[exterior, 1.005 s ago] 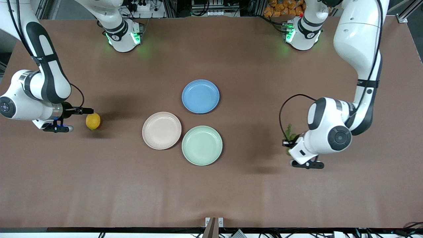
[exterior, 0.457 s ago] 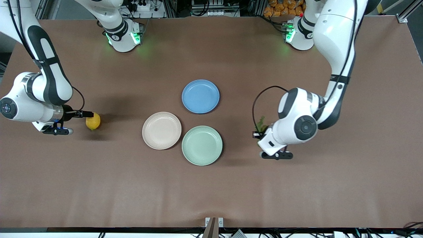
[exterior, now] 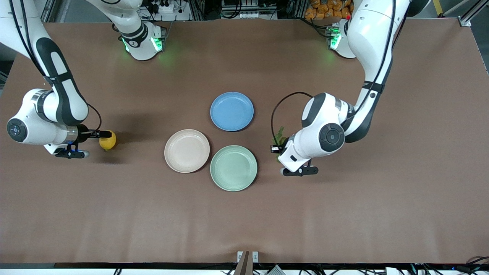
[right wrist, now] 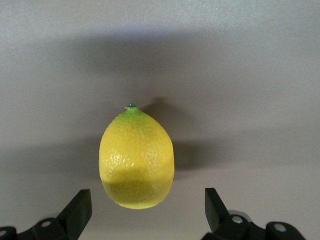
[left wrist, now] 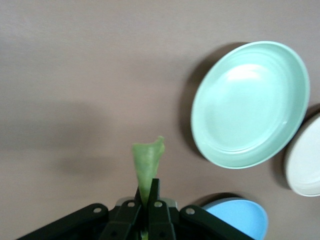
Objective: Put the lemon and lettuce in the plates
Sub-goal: 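Carry the lettuce toward the mint plate while the right gripper lifts the lemon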
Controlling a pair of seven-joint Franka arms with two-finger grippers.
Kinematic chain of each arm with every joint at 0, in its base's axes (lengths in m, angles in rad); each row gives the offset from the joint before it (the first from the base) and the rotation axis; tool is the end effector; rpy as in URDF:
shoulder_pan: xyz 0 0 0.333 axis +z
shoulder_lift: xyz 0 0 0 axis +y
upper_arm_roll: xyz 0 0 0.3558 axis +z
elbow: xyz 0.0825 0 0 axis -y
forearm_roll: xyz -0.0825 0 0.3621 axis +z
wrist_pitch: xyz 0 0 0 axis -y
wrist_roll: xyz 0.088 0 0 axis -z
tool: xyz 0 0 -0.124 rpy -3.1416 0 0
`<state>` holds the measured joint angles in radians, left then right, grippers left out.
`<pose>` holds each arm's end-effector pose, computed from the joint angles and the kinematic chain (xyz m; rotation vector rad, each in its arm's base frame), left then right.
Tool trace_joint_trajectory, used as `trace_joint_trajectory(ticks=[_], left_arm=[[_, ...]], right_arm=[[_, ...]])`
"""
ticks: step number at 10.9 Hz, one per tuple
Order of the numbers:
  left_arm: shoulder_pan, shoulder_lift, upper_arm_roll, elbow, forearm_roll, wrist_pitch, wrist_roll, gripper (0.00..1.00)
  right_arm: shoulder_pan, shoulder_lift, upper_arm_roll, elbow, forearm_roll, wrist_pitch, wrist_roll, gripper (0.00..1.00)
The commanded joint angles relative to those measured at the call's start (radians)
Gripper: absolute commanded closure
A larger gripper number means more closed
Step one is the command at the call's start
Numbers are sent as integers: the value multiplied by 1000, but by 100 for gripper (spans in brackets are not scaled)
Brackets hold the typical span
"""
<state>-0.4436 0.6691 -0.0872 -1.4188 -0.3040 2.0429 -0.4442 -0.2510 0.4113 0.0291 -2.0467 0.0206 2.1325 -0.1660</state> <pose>0.6215 -0.3737 0.3311 2.8630 0.1095 -0.2737 0.5409 -0.1212 0.2520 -3.0129 0.1059 0.4776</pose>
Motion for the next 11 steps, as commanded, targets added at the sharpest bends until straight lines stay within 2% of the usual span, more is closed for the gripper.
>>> trace_joint_trajectory(ticks=[1,6,7,8,9,11], left_arm=[[-38,27,4,26,-84,78,-69,100],[-101,96,4,57,-184,250,-155,100],[-107,109,4,58,-185,287,-186,100],[-118,124,4,66,-187,304,-206,100],[-122,135,4,67,-187,322,-215,100],[-135,156,3,67,-187,345,-218,100]], right_arm=[[-8,32,9,22,7,19,3,0],[-5,73,11,33,10,60,5,0],[-5,73,11,33,10,60,3,34],[-5,73,12,31,12,58,6,72],[-4,73,12,33,45,49,16,84],[9,72,12,33,70,46,19,90]])
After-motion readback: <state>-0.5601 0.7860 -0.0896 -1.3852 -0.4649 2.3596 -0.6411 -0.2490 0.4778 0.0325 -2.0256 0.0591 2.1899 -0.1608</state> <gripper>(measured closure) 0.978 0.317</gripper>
